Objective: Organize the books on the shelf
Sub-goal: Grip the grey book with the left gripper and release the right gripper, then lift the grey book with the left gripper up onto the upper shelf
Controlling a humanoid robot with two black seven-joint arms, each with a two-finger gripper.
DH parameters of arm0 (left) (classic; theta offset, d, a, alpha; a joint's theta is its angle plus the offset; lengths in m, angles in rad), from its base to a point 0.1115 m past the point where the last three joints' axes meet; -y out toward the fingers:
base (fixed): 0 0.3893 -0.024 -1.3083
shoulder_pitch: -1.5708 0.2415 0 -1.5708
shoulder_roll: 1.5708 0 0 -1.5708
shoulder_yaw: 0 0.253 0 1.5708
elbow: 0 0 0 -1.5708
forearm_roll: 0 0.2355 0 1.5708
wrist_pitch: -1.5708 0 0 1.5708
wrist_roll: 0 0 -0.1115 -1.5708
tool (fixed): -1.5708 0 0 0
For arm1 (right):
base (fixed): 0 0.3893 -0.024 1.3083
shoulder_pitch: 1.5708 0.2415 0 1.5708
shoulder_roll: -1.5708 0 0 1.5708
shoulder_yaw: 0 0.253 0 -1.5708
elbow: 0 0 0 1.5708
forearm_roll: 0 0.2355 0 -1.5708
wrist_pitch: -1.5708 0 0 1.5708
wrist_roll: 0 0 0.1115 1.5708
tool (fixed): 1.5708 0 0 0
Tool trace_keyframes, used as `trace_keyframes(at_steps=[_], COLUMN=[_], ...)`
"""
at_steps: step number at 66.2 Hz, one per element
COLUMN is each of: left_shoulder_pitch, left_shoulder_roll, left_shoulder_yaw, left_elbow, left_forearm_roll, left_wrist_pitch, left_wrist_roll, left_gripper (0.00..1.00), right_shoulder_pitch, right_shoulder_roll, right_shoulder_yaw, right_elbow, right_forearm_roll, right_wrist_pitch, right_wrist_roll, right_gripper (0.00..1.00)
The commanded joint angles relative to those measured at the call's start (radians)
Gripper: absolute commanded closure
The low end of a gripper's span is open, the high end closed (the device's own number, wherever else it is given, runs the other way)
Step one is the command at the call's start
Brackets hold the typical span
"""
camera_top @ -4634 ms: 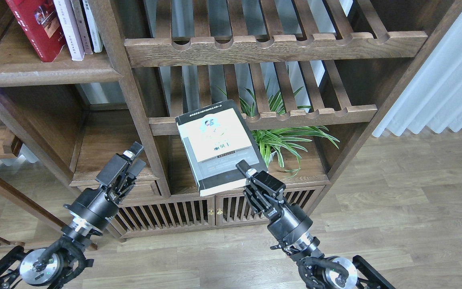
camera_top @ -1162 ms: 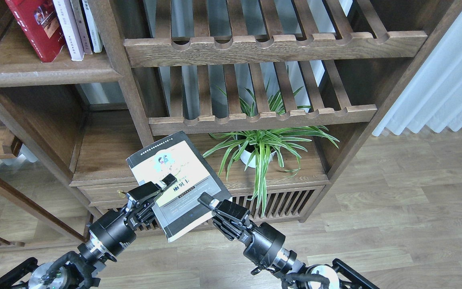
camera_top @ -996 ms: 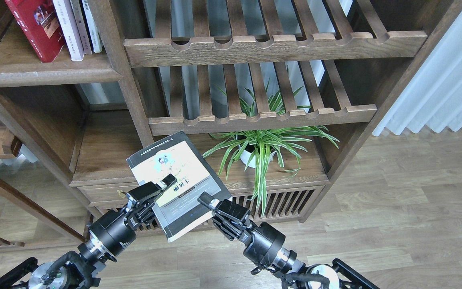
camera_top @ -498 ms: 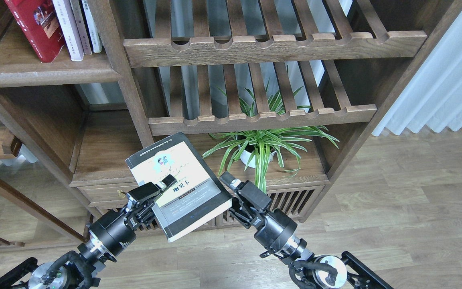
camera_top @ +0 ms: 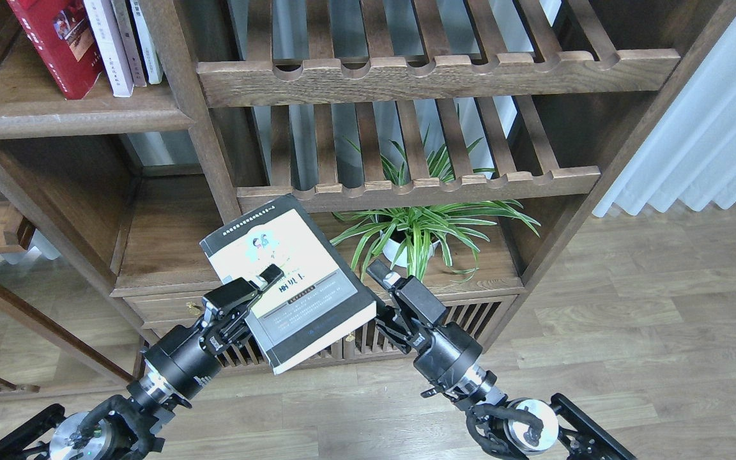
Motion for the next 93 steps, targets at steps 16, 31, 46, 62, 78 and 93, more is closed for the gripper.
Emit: trace_keyframes(at_steps=[16,31,46,62,78,93], left_shoulder_pitch=[-0.057,-0.068,-0.103,-0.134,-0.132,-0.135], left_shoulder_roll=[0.027,0.095,0.193,0.271,0.376,0.411], left_shoulder_yaw=[-0.028,-0.083,-0.175,-0.267,-0.323,-0.407], left_elbow=[0.0,0.0,0.0,-0.001,-0.001,-0.001], left_forearm_roll=[0.178,0.27,0.284,0.303,0.303,0.299], left_wrist_pitch=[0.0,0.0,0.0,0.0,0.0,0.0], left_wrist_roll=[0.01,0.047,0.067,0.088,0.075,0.042], left_gripper=[0.96,0.97,0.97,0.98,0.98,0.98], right_shoulder_pitch=[0.023,0.024,0.026,0.04,0.046,0.052], right_shoulder_roll=[0.0,0.0,0.0,0.0,0.0,0.0], right_shoulder_yaw=[0.018,0.027,0.029,0.027,0.026,0.019], right_elbow=[-0.002,-0.003,-0.005,-0.005,-0.008,-0.008], right_forearm_roll=[-0.007,-0.041,-0.045,-0.047,-0.047,-0.047], right_wrist_pitch=[-0.122,-0.182,-0.194,-0.194,-0.194,-0.194], right_wrist_roll=[0.002,0.002,0.0,0.0,0.0,0.0], right_gripper=[0.02,0.02,0.02,0.02,0.02,0.02])
